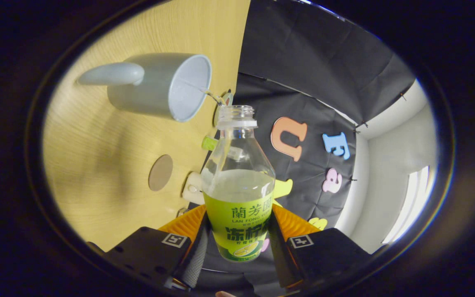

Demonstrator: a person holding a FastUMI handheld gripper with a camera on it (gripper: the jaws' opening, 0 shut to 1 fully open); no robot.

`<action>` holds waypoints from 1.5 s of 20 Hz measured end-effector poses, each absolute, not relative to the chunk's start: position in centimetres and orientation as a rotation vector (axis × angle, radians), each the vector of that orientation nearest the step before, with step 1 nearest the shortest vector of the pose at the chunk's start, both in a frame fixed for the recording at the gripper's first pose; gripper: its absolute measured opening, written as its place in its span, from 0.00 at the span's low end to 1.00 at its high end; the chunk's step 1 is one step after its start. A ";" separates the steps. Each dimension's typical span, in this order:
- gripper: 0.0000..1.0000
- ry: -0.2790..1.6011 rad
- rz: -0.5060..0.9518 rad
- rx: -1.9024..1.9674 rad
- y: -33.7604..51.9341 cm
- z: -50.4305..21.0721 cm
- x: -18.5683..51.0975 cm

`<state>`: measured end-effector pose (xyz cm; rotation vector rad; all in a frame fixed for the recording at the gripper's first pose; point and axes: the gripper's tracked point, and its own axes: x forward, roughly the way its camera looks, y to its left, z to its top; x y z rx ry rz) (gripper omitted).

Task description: Take the bottle from table, then pour the juice into the cup, finally place the bottle on the coaster

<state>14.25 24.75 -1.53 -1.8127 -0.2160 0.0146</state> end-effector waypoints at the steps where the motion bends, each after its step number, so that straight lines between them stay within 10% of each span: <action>1: 0.75 -0.223 0.015 -1.819 24.9 -1.5 14.2; 30: 0.75 -0.331 -0.058 -1.982 26.1 2.1 14.3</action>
